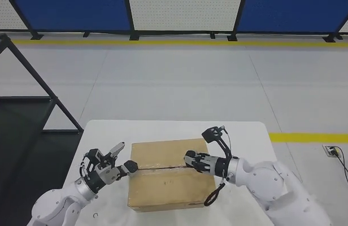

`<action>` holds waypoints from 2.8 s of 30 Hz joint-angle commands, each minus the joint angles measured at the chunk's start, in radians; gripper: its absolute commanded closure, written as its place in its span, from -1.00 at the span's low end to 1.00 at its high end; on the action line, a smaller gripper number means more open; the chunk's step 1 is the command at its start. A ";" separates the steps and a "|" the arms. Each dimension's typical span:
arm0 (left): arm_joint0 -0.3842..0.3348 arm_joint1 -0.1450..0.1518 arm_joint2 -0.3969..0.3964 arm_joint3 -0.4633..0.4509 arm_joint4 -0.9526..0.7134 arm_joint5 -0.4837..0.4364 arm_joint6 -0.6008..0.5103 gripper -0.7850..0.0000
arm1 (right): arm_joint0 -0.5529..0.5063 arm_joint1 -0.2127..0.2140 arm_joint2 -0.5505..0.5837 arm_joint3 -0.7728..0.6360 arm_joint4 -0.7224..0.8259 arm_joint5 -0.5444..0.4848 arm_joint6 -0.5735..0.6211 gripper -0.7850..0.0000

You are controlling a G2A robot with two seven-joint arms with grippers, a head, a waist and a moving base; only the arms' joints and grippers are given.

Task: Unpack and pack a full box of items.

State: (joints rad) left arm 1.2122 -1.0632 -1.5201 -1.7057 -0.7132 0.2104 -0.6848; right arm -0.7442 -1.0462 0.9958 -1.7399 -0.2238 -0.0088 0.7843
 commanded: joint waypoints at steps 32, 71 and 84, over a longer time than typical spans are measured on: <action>0.034 -0.009 0.084 -0.073 0.286 -0.082 0.180 1.00 | 0.293 -0.179 -0.336 0.307 0.119 0.102 0.012 1.00; -0.001 -0.014 0.140 -0.046 0.413 -0.011 0.164 1.00 | 0.186 -0.168 -0.186 0.257 0.004 0.282 0.105 1.00; -0.007 -0.016 0.132 -0.045 0.411 -0.015 0.157 1.00 | 0.060 -0.115 -0.032 0.131 -0.088 0.373 0.167 1.00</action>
State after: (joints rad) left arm 1.2063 -1.0787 -1.3880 -1.7511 -0.3024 0.1956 -0.5280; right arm -0.6785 -1.1632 0.9556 -1.6032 -0.3058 0.3555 0.9495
